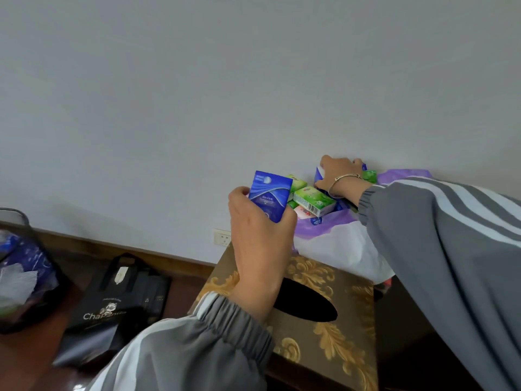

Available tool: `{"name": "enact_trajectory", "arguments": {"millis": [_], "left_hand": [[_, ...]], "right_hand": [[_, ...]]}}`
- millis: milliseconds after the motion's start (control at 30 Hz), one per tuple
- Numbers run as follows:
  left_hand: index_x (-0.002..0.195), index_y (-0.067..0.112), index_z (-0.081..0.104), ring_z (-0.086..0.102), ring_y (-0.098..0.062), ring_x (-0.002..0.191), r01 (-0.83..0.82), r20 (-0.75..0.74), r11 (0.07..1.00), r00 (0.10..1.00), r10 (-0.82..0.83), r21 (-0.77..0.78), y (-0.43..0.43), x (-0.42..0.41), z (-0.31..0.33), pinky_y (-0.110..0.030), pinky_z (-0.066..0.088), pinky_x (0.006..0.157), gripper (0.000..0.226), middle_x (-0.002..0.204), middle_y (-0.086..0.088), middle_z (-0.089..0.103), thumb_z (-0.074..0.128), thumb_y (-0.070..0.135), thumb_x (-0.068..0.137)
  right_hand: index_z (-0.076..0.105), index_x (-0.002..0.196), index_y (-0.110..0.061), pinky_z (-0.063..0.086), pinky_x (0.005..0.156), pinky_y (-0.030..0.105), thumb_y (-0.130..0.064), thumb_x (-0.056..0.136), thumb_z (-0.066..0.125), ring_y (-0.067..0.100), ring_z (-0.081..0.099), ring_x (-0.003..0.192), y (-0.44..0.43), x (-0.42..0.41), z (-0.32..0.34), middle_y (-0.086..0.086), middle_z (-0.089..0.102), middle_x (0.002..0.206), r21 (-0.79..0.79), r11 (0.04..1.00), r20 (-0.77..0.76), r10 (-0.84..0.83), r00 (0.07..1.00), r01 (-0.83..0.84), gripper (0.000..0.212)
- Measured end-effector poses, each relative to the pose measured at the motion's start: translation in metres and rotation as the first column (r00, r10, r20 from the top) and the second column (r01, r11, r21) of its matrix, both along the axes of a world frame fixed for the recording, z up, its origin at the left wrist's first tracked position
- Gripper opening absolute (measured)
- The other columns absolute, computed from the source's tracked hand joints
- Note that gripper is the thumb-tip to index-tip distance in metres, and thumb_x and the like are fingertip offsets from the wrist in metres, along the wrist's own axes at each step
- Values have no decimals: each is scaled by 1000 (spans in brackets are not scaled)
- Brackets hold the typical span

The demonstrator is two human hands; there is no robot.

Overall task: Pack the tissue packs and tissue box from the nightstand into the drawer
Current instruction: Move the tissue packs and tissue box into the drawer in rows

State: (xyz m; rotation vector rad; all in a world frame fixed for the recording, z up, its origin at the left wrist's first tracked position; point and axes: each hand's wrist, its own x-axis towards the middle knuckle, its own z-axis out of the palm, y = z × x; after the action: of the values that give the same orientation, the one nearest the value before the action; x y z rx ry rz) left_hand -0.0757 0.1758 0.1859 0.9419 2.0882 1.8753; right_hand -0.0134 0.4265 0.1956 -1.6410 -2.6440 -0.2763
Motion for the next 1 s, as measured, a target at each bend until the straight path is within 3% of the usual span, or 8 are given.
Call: {"name": "enact_trajectory", "arguments": {"millis": [133,200,333,567,667,767,867,1000], "left_hand": [[139,17,33,47,-3,101,-5,-36,1000,999,5,2,2,-4,-2,-7,39,64,70,118,8,40,71,34,83],[143,17,30,48,-6,107,4,-29,1000,1000,-4,-6,2,-5,0,-2,39,60,70,123,4,39,64,41,87],[127,32,35,47,17,102,132,243,978,955,-169,161,1,-7,9,4,40,57,32,116,12,37,47,36,98],[91,45,57,60,12,98,390,295,865,826,-481,317,-4,-4,11,-10,52,63,11,117,12,49,63,46,83],[98,33,59,69,-13,101,465,376,795,708,-598,389,-4,-4,9,-24,57,65,22,114,1,65,69,45,83],[103,25,54,71,-20,97,340,431,856,754,-496,389,-2,-5,9,-28,57,66,27,111,-6,69,69,37,85],[115,27,46,69,-17,98,49,522,917,810,-269,397,-1,-15,12,-27,55,69,35,121,-6,63,67,34,87],[124,30,37,69,5,82,-162,619,901,774,-137,402,-2,-27,11,-10,51,56,40,125,0,55,61,34,92]], "right_hand": [[49,118,-28,26,101,45,-31,84,58,29,54,108,-5,5,7,2,63,110,39,997,-122,72,990,-68,36],[50,122,-27,31,101,43,-30,83,61,29,56,108,-16,8,19,3,65,111,61,989,-311,144,939,-131,40],[56,124,-23,48,87,33,-17,83,68,18,58,92,-62,19,54,6,62,102,-176,912,-808,81,583,-371,43],[70,100,-22,57,66,20,-14,85,67,6,71,79,-121,41,81,-3,74,91,-461,624,-841,-78,536,-631,18],[72,96,-17,57,67,21,-11,87,64,11,71,83,-127,43,83,2,75,91,-530,490,-843,-211,495,-692,14],[70,98,-17,57,76,22,-16,93,56,12,69,89,-121,44,79,2,73,97,-519,508,-852,-242,465,-688,16],[67,106,-19,52,87,27,-26,88,62,14,65,97,-102,43,68,0,69,103,-331,848,-737,42,675,-414,20],[46,130,-21,45,94,36,-50,76,69,25,55,114,-87,31,44,6,57,128,-292,933,-273,131,953,-211,65]]}}
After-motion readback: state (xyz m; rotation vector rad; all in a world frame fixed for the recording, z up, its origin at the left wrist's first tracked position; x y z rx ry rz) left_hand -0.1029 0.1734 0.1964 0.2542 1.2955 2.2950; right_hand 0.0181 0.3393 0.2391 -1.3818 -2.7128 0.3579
